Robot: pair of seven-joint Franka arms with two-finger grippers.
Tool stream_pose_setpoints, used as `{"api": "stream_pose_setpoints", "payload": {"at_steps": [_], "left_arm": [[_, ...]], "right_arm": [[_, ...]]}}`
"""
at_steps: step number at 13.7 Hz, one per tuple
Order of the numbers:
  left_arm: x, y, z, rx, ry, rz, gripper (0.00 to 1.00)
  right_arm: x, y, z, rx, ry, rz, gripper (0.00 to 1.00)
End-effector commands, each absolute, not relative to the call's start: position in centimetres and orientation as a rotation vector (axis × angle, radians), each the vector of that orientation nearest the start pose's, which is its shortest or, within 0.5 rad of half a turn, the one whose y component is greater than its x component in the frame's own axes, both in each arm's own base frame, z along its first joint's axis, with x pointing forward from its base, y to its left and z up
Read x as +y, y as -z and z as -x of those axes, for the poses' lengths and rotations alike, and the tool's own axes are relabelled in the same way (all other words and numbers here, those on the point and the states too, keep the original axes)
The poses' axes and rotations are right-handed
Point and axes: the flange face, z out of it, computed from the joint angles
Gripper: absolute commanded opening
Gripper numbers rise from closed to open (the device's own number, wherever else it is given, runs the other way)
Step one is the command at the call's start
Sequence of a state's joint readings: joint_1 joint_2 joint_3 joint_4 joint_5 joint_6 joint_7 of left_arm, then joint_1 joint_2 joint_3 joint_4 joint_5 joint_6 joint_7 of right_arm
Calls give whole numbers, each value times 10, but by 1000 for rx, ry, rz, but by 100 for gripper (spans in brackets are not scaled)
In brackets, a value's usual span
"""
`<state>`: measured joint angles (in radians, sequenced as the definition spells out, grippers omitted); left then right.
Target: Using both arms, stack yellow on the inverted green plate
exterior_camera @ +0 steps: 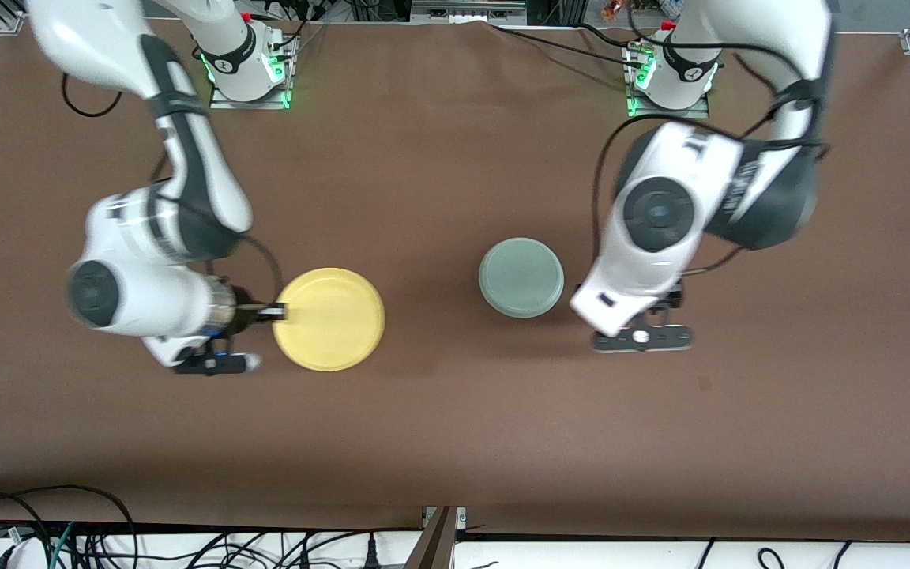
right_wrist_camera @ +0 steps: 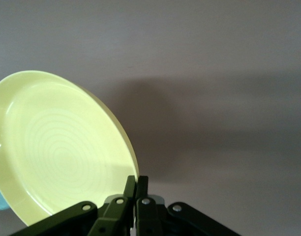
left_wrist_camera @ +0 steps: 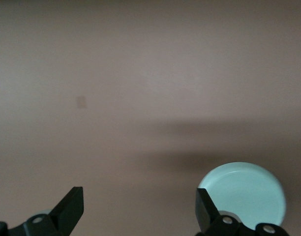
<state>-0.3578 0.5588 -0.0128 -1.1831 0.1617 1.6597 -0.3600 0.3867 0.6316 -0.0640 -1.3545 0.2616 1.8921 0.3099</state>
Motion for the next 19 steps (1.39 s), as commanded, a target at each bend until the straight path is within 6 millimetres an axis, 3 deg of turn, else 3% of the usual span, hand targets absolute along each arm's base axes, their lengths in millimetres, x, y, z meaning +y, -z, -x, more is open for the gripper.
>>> {"api": "stream_pose_setpoints", "payload": {"at_steps": [1,2,6,8,11,13,18,19], "left_arm": [[-164,-490,-671,209,-66,3004,100],[-137,-500,-667,245,-103,2999,100],[-81,-532,-639,281,-113,3048,100],[-63,-548,-624,327,-102,3086,100],[-30,-572,-585,247,-43,3153,100],[-2,-579,-573,155,46,3147,100],[23,-586,-550,86,101,3135,100],[26,-585,-548,60,72,3138,100]], "right_arm": [[354,-326,-635,305,-177,2973,0],[387,-315,-620,350,-171,2971,0],[494,-274,-557,482,-95,2927,0],[540,-261,-522,538,-59,2890,0],[560,-258,-501,556,-61,2877,0],[562,-254,-498,553,-64,2882,0],[559,-236,-496,556,-77,2903,0],[559,-234,-497,556,-72,2902,15]]}}
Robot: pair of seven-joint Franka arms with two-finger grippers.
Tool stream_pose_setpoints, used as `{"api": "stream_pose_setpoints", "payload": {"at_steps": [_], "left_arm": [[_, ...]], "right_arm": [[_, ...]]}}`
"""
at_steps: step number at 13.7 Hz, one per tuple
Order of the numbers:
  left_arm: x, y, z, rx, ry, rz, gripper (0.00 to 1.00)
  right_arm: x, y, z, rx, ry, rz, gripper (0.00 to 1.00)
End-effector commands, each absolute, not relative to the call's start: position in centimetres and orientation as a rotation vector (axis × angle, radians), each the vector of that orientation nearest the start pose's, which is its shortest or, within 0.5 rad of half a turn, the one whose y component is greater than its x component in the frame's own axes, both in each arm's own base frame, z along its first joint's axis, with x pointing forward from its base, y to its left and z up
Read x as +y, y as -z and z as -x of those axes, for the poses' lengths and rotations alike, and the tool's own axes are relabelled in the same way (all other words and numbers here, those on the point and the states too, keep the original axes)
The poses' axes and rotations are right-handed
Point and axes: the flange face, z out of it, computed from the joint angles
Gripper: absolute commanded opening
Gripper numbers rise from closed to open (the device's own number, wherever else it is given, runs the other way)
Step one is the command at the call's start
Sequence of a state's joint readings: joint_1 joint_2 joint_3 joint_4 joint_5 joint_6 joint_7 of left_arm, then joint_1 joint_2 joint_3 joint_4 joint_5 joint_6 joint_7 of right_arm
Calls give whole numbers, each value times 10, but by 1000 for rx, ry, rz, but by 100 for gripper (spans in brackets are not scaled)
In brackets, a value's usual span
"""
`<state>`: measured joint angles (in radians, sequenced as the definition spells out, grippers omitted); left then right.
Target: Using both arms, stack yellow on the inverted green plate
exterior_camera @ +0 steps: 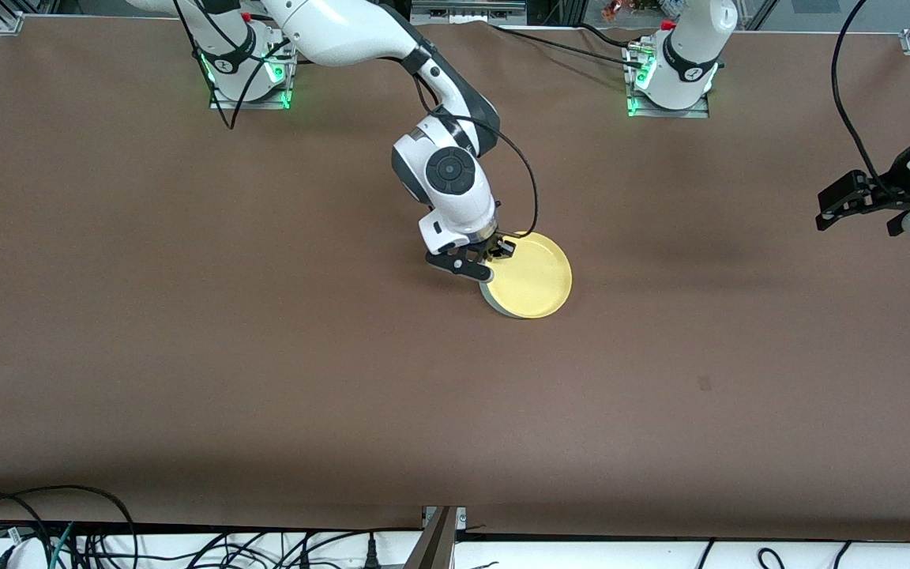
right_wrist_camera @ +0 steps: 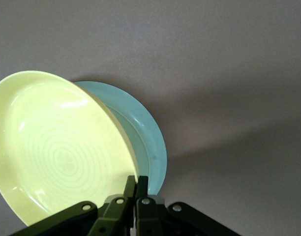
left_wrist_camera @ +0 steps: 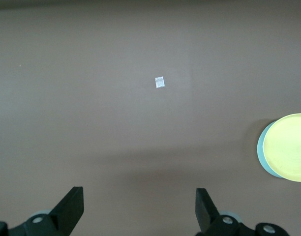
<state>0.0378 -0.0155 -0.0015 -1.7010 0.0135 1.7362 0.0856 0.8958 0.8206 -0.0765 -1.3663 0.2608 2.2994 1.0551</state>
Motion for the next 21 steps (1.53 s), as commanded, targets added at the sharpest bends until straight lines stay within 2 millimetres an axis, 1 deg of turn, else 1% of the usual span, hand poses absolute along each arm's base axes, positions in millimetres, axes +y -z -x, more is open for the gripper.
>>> {"api": "stream_pose_setpoints", "payload": {"at_steps": [1,2,3,4,5,6,7,8,10,11,12,13,14,16,18,19,20,21], "left_arm": [[26,-583,-549,36,44,3140,100],[24,-585,-549,32,42,3122,100],[23,-586,-548,44,35,3098,100],[23,-585,-547,46,13,3094,100],[23,-586,-545,46,-1,3094,100],[20,-586,-543,54,-39,3093,100],[18,-587,-539,55,-79,3093,100],[18,-586,-539,57,-86,3093,100],[20,-585,-540,51,-79,3094,100],[19,-585,-541,53,-77,3093,100],[19,-586,-541,53,-67,3093,100],[17,-587,-541,58,-60,3093,100],[16,-587,-541,60,-62,3093,100],[17,-587,-541,58,-62,3093,100],[15,-587,-541,63,-62,3091,100],[15,-587,-541,63,-62,3093,100],[14,-587,-541,65,-60,3091,100],[10,-587,-542,70,-57,3090,100]], "right_arm": [[560,-233,-496,550,-64,2904,31],[560,-233,-496,550,-64,2904,60],[559,-233,-497,549,-63,2905,82],[557,-235,-499,553,-64,2904,100],[554,-240,-503,547,-52,2905,100],[547,-253,-511,555,-35,2903,100],[530,-270,-524,589,-34,2925,100],[511,-296,-539,617,-14,2937,100],[462,-347,-569,672,3,2962,100],[429,-373,-585,651,-10,2980,100],[400,-396,-596,602,-35,2993,100],[368,-417,-607,582,-58,2992,100],[340,-440,-614,551,-75,2990,100],[279,-478,-619,454,-140,3002,100],[221,-510,-603,409,-172,2985,100],[198,-518,-590,402,-186,2965,100],[172,-525,-579,391,-190,2949,100],[151,-534,-572,363,-181,2941,100]]}}
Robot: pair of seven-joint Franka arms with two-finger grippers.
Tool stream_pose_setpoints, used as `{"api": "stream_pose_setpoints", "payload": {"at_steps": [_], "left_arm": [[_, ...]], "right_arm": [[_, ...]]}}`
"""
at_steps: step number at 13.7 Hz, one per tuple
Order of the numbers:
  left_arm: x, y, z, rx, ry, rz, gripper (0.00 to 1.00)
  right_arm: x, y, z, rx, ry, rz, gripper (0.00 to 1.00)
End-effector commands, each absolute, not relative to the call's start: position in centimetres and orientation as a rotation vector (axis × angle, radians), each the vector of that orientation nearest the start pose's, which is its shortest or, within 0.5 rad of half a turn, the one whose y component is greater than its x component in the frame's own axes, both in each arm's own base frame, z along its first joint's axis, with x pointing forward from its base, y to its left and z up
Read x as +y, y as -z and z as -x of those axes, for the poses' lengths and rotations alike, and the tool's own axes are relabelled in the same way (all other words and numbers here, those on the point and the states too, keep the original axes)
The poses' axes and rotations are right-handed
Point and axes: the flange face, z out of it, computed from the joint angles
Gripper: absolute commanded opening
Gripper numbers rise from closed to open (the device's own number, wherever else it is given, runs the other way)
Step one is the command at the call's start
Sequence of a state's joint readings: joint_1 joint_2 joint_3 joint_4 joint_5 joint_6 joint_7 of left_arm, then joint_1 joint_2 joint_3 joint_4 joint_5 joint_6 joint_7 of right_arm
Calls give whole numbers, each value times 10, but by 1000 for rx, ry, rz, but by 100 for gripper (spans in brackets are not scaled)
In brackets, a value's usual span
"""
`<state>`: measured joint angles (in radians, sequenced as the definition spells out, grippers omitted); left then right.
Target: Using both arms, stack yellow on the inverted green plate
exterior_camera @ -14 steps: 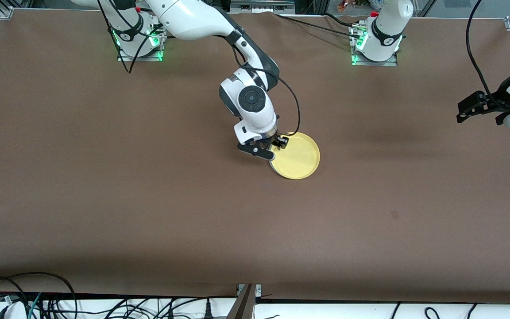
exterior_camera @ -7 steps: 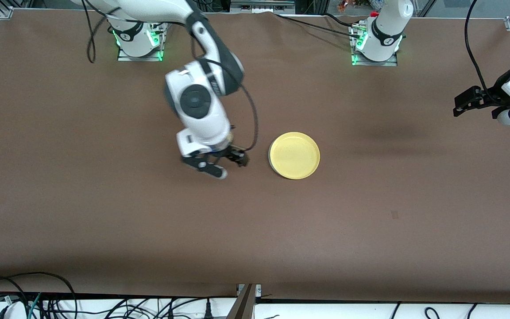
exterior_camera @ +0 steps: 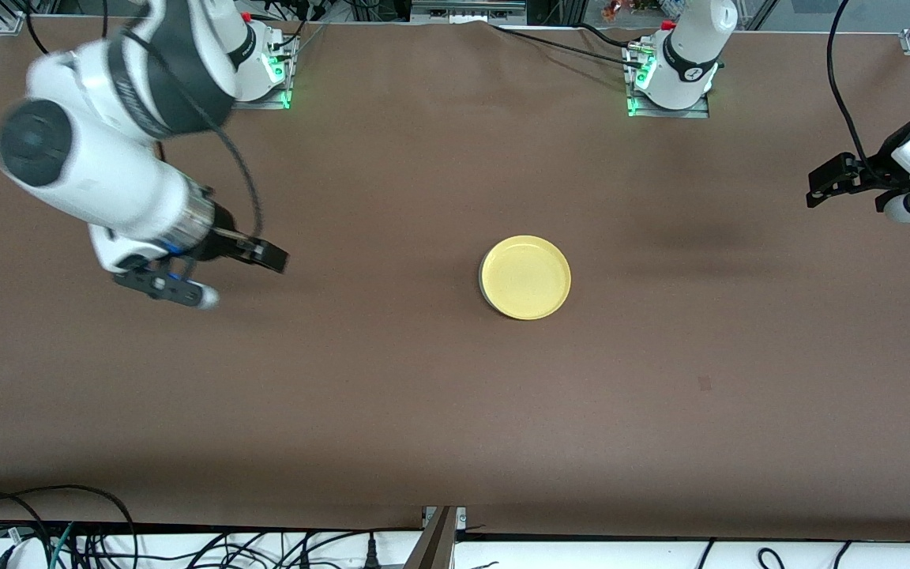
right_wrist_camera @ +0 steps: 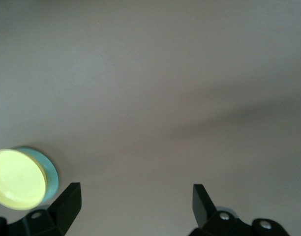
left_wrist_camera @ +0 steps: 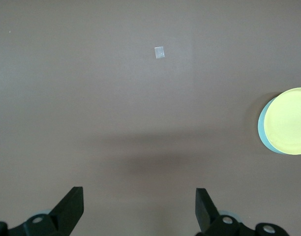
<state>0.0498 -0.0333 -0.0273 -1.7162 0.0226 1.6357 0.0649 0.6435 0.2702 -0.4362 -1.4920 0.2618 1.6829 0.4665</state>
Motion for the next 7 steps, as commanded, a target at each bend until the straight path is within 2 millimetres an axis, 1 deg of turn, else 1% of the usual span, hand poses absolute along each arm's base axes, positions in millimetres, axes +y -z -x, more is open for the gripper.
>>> {"api": "stream_pose_setpoints", "payload": {"at_steps": [1,2,3,4,5,6,7], "left_arm": [[9,-587,-541,70,-57,3090,100],[9,-586,-542,70,-59,3090,100],[9,-587,-541,73,-59,3085,100],[7,-587,-541,83,-59,3074,100],[5,-588,-541,88,-59,3071,100],[5,-588,-541,91,-59,3067,100],[0,-588,-542,105,-59,3067,100]], "right_arm": [[135,-540,-566,328,-190,2940,100],[122,-546,-562,308,-198,2968,100],[103,-554,-559,303,-183,3003,100],[97,-563,-554,251,-166,3018,100],[86,-565,-550,217,-163,3018,100],[79,-571,-546,188,-142,3031,100],[75,-572,-544,160,-131,3056,100]]}}
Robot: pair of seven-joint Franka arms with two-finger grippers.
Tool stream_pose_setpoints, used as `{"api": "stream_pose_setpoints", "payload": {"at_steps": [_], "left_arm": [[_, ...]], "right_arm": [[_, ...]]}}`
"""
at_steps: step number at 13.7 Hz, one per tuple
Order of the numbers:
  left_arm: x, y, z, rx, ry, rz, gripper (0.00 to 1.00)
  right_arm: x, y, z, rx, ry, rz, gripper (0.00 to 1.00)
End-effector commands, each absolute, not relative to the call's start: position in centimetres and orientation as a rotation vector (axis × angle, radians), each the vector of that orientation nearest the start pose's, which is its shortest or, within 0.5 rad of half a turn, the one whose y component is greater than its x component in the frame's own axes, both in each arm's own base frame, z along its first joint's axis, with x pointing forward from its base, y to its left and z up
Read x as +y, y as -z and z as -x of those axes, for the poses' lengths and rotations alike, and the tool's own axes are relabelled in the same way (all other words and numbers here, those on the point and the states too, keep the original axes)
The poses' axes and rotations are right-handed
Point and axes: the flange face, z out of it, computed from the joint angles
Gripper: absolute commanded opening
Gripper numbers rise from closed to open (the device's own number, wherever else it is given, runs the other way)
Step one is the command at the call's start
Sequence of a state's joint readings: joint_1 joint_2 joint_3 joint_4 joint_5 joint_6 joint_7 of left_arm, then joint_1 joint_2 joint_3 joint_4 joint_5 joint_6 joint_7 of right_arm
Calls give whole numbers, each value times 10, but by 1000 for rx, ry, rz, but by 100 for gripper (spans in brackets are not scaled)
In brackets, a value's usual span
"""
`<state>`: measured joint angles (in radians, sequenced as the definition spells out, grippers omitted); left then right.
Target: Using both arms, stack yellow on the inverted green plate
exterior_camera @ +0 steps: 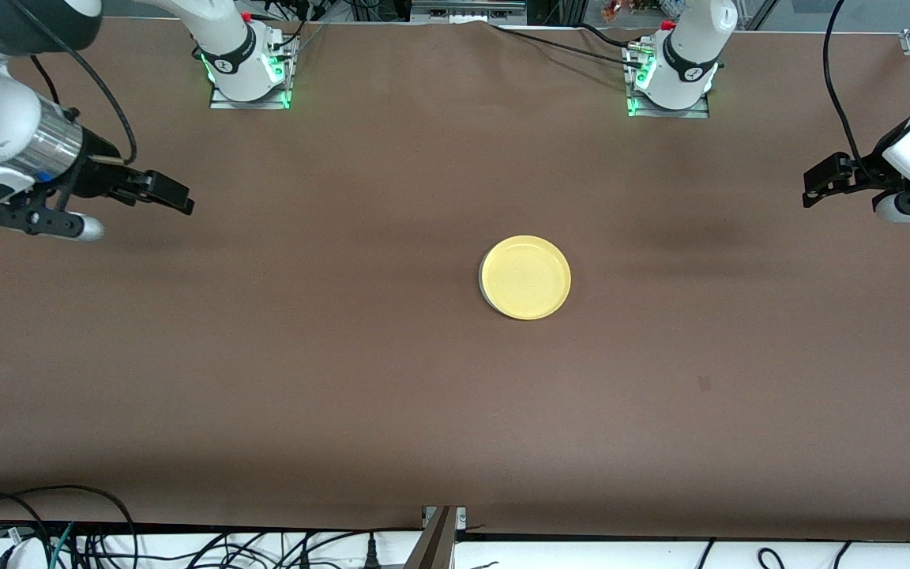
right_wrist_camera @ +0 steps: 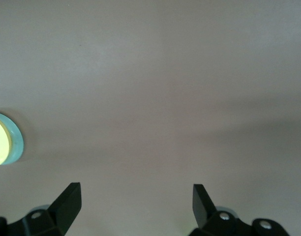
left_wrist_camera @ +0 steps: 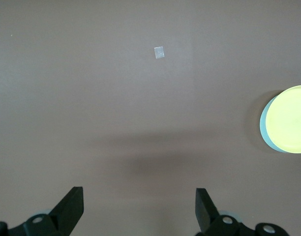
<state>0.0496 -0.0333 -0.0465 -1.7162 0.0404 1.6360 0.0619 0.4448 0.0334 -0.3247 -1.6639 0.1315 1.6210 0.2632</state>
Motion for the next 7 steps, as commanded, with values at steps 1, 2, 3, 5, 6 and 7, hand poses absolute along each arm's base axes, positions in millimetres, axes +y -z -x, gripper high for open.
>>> {"api": "stream_pose_setpoints", "payload": {"at_steps": [1,2,3,5,6,7], "left_arm": [[-4,-588,-542,116,-58,3066,100],[-5,-588,-542,119,-56,3066,100],[-5,-589,-541,116,-54,3067,100],[-5,-589,-541,114,-56,3067,100],[-5,-589,-541,114,-56,3067,100],[-4,-589,-541,114,-58,3067,100]], "right_arm": [[75,-575,-543,118,-120,3079,100],[67,-578,-544,46,-106,3088,100],[59,-579,-546,3,-89,3088,100],[55,-583,-547,-10,-80,3091,100],[56,-583,-547,-15,-80,3094,100],[57,-584,-546,-22,-79,3106,100]]}}
